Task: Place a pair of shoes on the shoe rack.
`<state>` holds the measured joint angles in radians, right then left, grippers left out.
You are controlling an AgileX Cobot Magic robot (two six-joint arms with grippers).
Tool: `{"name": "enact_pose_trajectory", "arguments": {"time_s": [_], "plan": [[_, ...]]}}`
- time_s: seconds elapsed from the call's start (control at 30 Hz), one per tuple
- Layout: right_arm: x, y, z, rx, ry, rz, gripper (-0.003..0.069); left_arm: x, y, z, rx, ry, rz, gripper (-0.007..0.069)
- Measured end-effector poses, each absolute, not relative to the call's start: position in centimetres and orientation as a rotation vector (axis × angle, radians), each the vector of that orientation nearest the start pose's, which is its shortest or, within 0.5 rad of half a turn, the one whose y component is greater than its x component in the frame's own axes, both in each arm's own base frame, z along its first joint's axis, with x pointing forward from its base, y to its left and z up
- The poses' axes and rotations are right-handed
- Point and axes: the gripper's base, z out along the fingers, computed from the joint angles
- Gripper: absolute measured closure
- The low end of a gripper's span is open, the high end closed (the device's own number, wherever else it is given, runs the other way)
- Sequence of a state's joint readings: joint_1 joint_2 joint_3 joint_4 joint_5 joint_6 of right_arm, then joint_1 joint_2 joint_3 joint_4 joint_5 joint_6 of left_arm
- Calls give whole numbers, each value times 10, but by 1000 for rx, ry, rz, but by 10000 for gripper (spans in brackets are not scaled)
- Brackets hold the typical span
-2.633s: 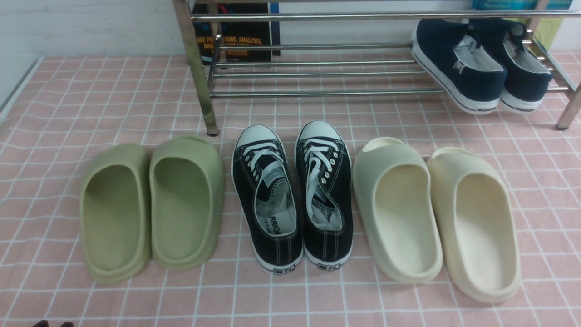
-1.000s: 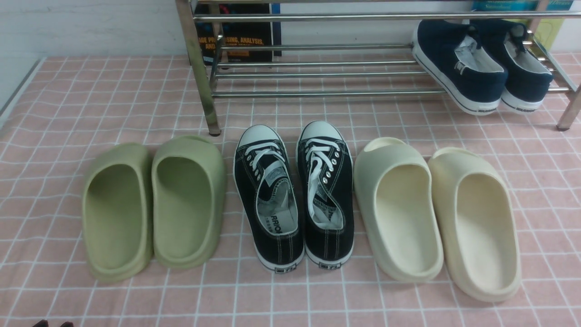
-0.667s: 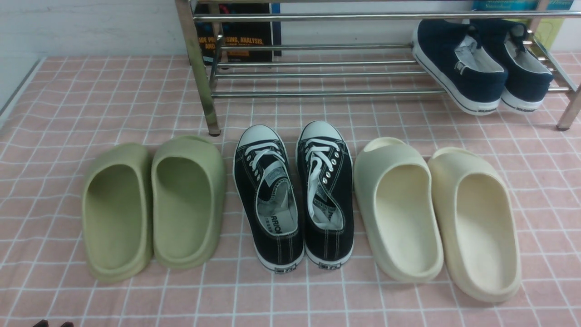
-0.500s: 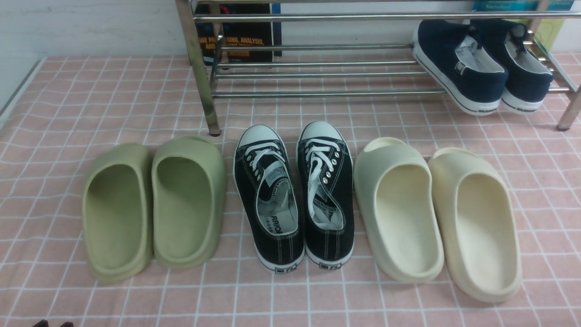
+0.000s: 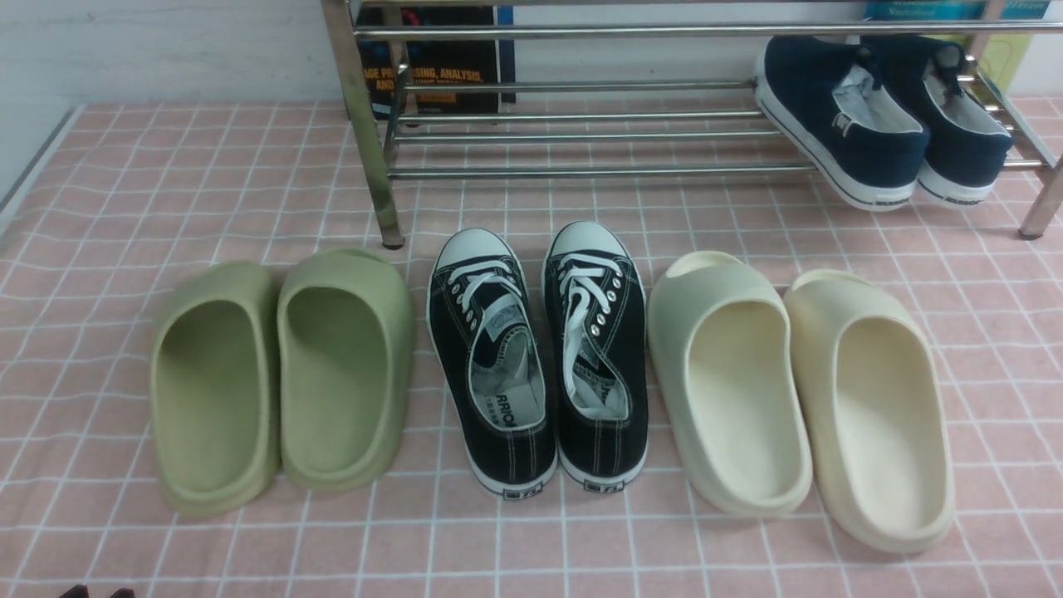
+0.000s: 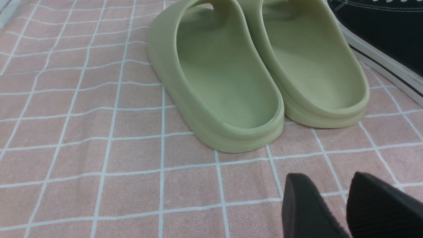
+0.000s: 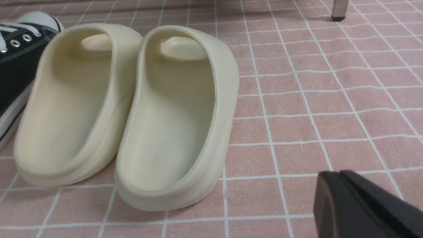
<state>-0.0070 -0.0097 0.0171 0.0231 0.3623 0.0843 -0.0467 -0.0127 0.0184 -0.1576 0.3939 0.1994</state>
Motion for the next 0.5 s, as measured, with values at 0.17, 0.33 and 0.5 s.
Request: {"name": "enact_pose_trajectory", "arguments": {"time_s": [0.17, 0.33, 0.5], "plan": [[53, 0, 175, 90, 1852, 70, 661, 51, -8, 173, 136, 1874, -52, 387], [53, 0, 175, 89, 1851, 69, 659, 51, -8, 173, 136, 1874, -52, 387], [53, 0, 175, 89, 1851, 70, 657, 51, -8, 173, 136, 1874, -52, 387]]}}
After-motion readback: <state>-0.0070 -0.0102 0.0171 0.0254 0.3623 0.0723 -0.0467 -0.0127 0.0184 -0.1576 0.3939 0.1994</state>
